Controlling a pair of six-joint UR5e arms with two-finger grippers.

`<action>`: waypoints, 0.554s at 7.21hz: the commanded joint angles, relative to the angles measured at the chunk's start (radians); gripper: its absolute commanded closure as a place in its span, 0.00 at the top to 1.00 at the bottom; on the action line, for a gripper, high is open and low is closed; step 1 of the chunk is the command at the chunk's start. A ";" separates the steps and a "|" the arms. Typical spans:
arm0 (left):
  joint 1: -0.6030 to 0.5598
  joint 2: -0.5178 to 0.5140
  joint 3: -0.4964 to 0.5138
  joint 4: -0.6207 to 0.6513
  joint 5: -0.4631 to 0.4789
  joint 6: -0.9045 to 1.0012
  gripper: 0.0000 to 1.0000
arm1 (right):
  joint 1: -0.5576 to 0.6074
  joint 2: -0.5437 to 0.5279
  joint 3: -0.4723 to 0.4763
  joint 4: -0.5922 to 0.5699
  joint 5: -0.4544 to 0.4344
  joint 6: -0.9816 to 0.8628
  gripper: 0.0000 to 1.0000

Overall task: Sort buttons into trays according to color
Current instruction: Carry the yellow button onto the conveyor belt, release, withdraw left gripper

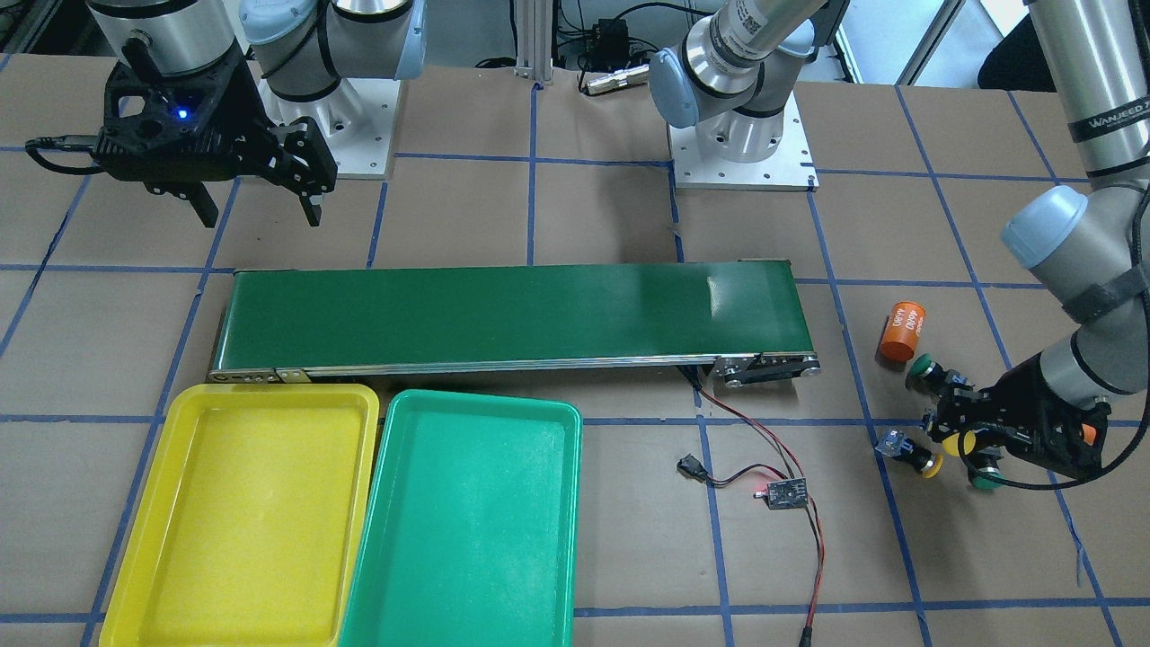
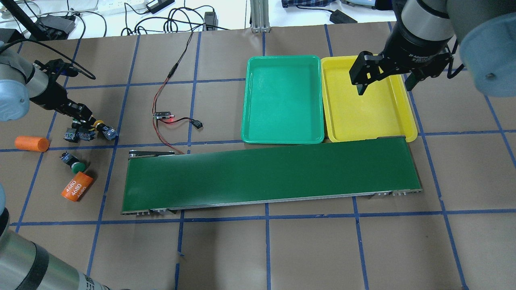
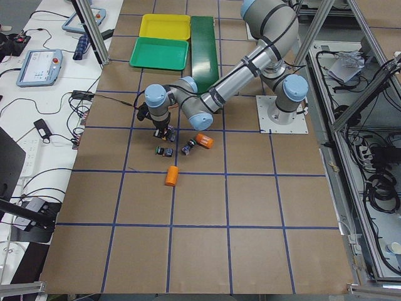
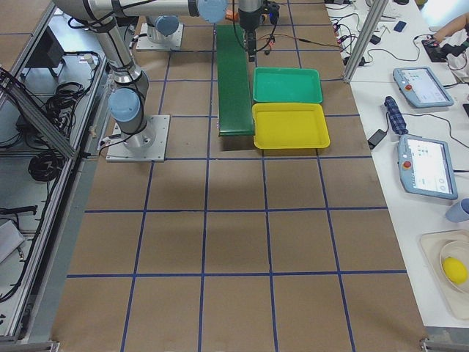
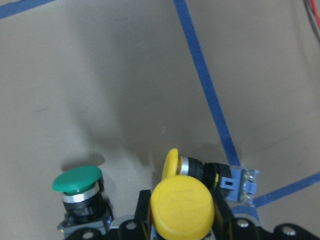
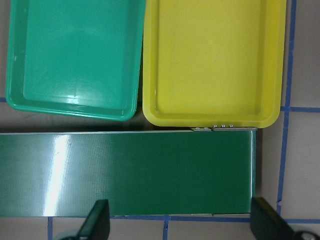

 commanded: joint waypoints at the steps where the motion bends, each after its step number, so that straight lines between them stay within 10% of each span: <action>1: -0.118 0.101 -0.020 -0.102 0.006 -0.078 0.06 | 0.000 0.001 0.000 0.000 0.000 0.000 1.00; 4: -0.433 0.198 -0.031 -0.247 0.141 -0.038 0.06 | -0.002 0.001 0.000 0.000 0.000 0.000 1.00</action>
